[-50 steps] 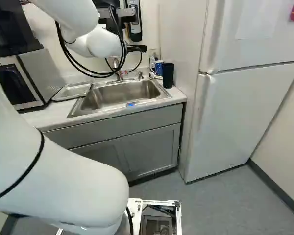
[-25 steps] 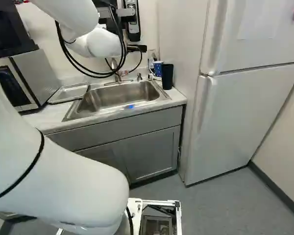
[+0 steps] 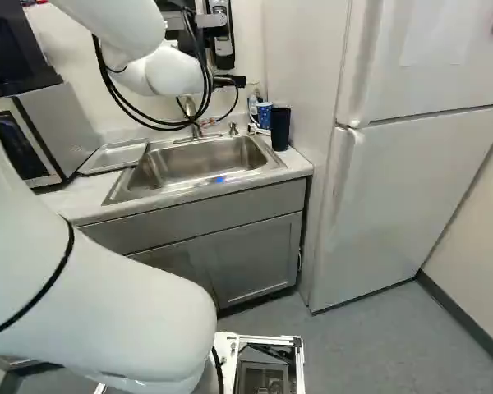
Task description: Rinse the cup and place it in the tray
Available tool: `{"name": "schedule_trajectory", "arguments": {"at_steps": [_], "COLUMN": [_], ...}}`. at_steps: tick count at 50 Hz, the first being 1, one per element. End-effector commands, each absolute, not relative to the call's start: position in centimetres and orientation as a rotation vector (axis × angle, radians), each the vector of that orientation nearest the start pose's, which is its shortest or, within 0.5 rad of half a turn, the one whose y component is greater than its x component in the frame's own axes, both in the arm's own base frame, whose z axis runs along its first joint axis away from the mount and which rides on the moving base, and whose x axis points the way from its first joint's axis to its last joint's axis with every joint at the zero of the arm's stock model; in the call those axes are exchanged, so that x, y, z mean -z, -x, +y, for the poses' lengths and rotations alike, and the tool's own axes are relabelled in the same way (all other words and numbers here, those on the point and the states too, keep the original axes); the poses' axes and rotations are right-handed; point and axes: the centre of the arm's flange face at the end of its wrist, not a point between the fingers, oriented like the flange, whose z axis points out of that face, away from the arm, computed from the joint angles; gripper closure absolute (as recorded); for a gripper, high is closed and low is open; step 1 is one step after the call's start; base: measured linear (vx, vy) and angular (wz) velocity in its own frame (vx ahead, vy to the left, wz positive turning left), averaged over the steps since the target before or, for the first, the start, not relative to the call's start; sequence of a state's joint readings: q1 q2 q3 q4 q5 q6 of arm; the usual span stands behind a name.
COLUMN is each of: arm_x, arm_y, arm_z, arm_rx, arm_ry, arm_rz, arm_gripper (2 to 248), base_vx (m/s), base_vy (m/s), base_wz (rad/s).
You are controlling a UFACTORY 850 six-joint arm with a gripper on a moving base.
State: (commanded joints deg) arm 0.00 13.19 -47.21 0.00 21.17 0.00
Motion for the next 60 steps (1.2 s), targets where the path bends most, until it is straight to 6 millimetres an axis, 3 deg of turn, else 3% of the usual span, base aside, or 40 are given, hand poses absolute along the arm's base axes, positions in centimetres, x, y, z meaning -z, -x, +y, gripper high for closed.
{"name": "schedule_trajectory", "arguments": {"at_steps": [25, 60], "arm_x": [-65.1, -65.3], "arm_y": [-45.1, -51.2], "arm_z": [0.1, 2.3], "arm_rx": [2.049, 2.017], "arm_ry": [2.379, 2.369], "arm_rz": [-0.003, -0.054], "arm_gripper": [3, 3], "base_vx": [0.0, 0.0], "base_vy": [0.0, 0.0], "base_wz": [0.0, 0.0]}}
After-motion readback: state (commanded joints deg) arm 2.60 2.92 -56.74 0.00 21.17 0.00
